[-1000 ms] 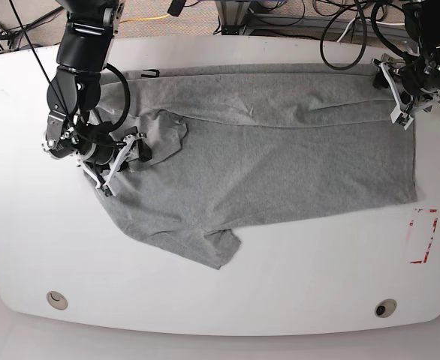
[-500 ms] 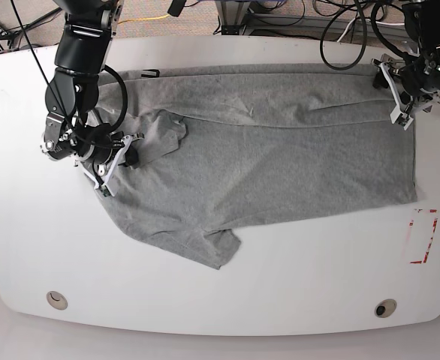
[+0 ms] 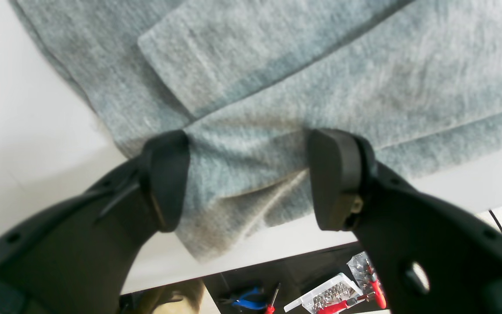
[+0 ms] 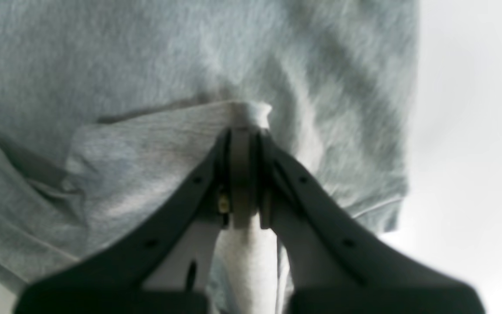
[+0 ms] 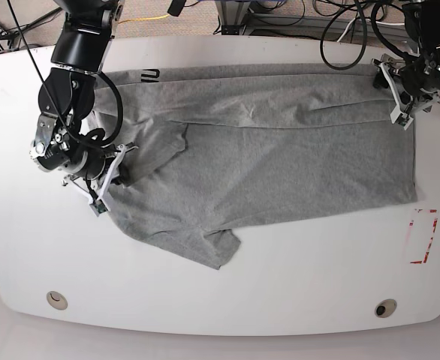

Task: Fold the T-shirt properly
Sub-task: 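Move the right gripper to the sleeve and grasp it, then pull the sleeve with the right gripper back toward the folded edge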

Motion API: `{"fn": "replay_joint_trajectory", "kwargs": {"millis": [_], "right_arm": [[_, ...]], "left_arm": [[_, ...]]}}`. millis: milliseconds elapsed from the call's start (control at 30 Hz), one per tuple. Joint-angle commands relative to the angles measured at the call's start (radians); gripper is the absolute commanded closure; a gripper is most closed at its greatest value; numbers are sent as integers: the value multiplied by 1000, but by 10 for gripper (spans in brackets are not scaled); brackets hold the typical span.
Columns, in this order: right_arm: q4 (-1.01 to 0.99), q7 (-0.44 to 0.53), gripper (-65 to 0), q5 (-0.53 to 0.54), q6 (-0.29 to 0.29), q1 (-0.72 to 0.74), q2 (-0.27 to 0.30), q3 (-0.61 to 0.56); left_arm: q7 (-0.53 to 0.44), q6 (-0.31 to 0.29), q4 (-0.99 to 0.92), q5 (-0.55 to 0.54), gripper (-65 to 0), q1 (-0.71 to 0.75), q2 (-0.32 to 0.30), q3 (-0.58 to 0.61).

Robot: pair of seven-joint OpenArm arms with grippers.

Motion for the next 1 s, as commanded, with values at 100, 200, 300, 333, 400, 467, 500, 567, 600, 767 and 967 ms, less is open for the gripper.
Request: {"fn": "replay_joint_trajectory", "kwargs": {"millis": [100, 200, 300, 333, 400, 467, 500, 567, 600, 767, 967], "right_arm": [[-32, 27, -10, 19, 1, 72, 9, 0], [-50, 28, -10, 19, 1, 89, 9, 0], [-86, 59, -13, 19, 1, 107, -14, -1], [-92, 68, -13, 19, 1, 109, -16, -1], [-109, 91, -13, 19, 1, 110, -22, -1], [-129, 103, -13, 19, 1, 114, -23, -1], [-147, 109, -13, 19, 1, 115, -25, -1], [-170, 122, -14, 19, 1, 117, -25, -3], [-184, 131, -14, 19, 1, 121, -25, -3], [-261, 168, -16, 10, 1, 150, -20, -3], [-259, 166, -190, 21, 1, 147, 24, -3]], "left_arm": [[-12, 1, 13, 1, -403, -1, -17, -4], [-12, 1, 13, 1, -403, 0, -17, -4], [-12, 1, 13, 1, -403, 0, -19, -4], [-12, 1, 13, 1, -403, 0, -19, -4], [-12, 1, 13, 1, -403, 2, -19, -4], [-12, 1, 13, 1, -403, 2, -19, -4], [-12, 1, 13, 1, -403, 2, -19, -4], [-12, 1, 13, 1, -403, 2, -19, -4], [-12, 1, 13, 1, -403, 3, -20, -4], [-12, 1, 13, 1, -403, 3, -22, -4], [-12, 1, 14, 1, -403, 3, -22, -4]]}}
